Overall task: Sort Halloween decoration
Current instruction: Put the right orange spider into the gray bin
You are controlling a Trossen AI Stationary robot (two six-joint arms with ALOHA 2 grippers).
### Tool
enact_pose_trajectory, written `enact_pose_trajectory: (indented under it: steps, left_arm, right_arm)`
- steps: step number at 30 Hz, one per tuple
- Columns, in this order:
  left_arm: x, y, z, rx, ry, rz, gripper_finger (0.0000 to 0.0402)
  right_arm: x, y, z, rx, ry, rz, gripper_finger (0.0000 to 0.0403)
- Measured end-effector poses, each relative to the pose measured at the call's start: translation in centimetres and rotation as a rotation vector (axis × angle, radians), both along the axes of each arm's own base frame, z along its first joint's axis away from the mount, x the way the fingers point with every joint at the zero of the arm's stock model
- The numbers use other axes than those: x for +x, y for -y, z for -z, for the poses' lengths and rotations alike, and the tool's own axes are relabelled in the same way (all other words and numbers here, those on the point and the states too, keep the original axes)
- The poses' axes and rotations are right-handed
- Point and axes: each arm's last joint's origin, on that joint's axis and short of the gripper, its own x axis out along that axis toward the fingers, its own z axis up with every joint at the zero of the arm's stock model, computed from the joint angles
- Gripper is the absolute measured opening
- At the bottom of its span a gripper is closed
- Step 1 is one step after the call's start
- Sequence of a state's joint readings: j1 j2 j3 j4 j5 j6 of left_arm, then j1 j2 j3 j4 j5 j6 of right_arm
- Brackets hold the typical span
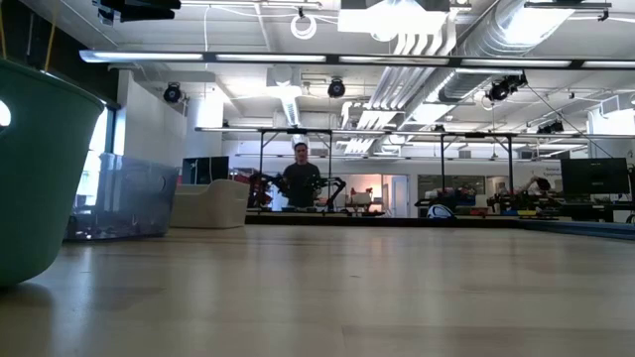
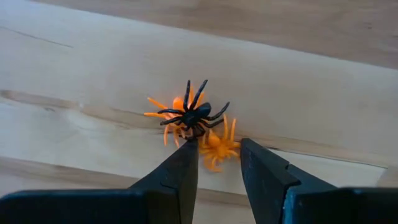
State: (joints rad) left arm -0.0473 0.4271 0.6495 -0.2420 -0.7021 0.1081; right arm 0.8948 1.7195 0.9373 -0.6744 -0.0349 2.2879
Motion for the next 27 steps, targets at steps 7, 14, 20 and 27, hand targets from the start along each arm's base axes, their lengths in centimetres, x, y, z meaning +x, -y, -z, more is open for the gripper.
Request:
enact_pose_trajectory:
  steps: [7, 14, 20, 27]
  left_arm:
    - [0.00, 0.00, 0.00, 0.000, 0.000, 0.000, 0.0186]
    - [0.00, 0.00, 0.00, 0.000, 0.000, 0.000, 0.0186]
    - [0.00, 0.00, 0.00, 0.000, 0.000, 0.000, 0.0186]
    - [0.00, 0.00, 0.00, 0.000, 0.000, 0.000, 0.0186]
  right_arm:
    - [-0.04, 0.03, 0.06, -0.001, -0.001, 0.000, 0.0111]
    - [-0.05, 0.04, 0.09, -0.003, -0.001, -0.001, 0.0028]
    - [-0.06, 0.04, 0.12, -0.004, -0.001, -0.008, 0.0009]
    - [0.11, -0.17, -0.39, -0.019, -0.014, -0.008, 0.0001]
